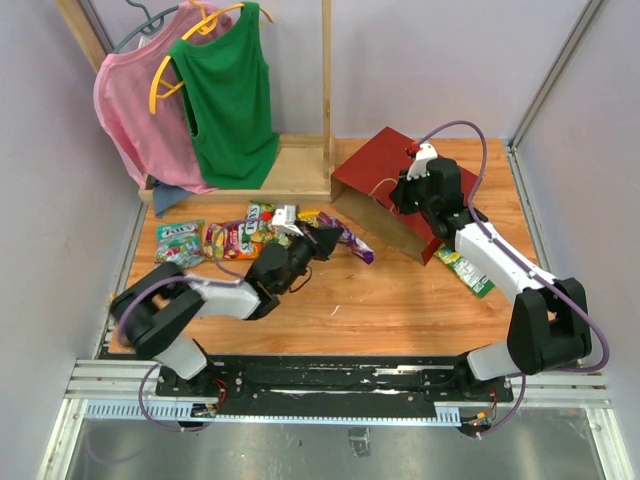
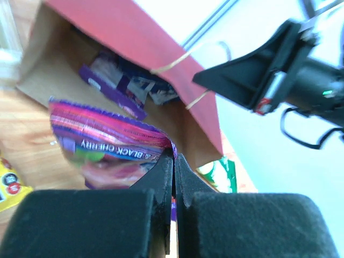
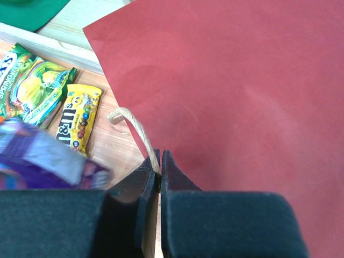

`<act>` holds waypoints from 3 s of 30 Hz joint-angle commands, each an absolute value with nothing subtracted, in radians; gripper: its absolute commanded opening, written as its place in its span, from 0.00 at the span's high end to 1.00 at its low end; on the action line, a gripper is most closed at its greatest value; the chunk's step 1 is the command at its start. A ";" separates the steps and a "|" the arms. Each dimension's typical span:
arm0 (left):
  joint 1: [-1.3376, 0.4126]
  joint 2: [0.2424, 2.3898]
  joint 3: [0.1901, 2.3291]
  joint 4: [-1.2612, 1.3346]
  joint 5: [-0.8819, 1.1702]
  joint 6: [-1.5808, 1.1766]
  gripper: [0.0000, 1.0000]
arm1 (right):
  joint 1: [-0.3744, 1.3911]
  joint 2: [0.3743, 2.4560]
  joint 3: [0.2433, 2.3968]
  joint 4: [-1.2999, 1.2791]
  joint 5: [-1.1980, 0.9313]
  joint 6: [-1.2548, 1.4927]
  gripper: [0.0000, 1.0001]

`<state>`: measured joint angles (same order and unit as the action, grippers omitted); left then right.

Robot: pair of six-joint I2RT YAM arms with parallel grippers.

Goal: Take the snacks out of the paper bag
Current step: Take out the snack from the paper bag, then place the snack at the center of the board.

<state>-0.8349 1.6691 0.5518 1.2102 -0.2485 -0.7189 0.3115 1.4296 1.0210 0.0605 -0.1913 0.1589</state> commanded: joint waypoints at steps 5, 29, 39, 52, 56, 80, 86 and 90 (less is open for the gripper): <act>-0.841 0.967 0.462 0.525 -0.438 -0.509 0.99 | 0.281 1.399 1.002 0.096 -0.185 0.170 0.99; -0.743 0.594 0.853 -1.364 -1.223 -1.976 0.99 | 0.285 1.444 1.002 0.126 -0.247 0.228 0.99; -0.553 0.725 0.811 -0.947 -1.231 -1.557 0.99 | 0.296 1.451 1.006 0.134 -0.268 0.245 0.99; 0.078 0.803 0.777 -0.691 -0.606 -1.362 0.99 | 0.298 1.441 1.014 0.107 -0.261 0.220 0.99; 0.133 0.902 0.809 -0.814 -0.589 -1.423 0.99 | 0.297 1.456 1.017 0.113 -0.272 0.228 0.99; 0.143 0.712 0.973 -1.087 -0.477 -1.447 0.99 | 0.298 1.445 1.017 0.101 -0.259 0.218 0.99; 0.143 0.824 0.786 -0.979 -0.419 -1.475 1.00 | 0.298 1.431 1.015 0.091 -0.239 0.210 0.99; 0.143 0.867 0.774 -0.971 -0.466 -1.492 0.99 | 0.298 1.422 1.012 0.087 -0.223 0.206 0.99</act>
<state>0.1364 0.8558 0.7761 -0.9997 -0.4332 -1.4643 0.3119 1.4544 1.0157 0.0944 -0.2520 0.2272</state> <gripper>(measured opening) 0.014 0.028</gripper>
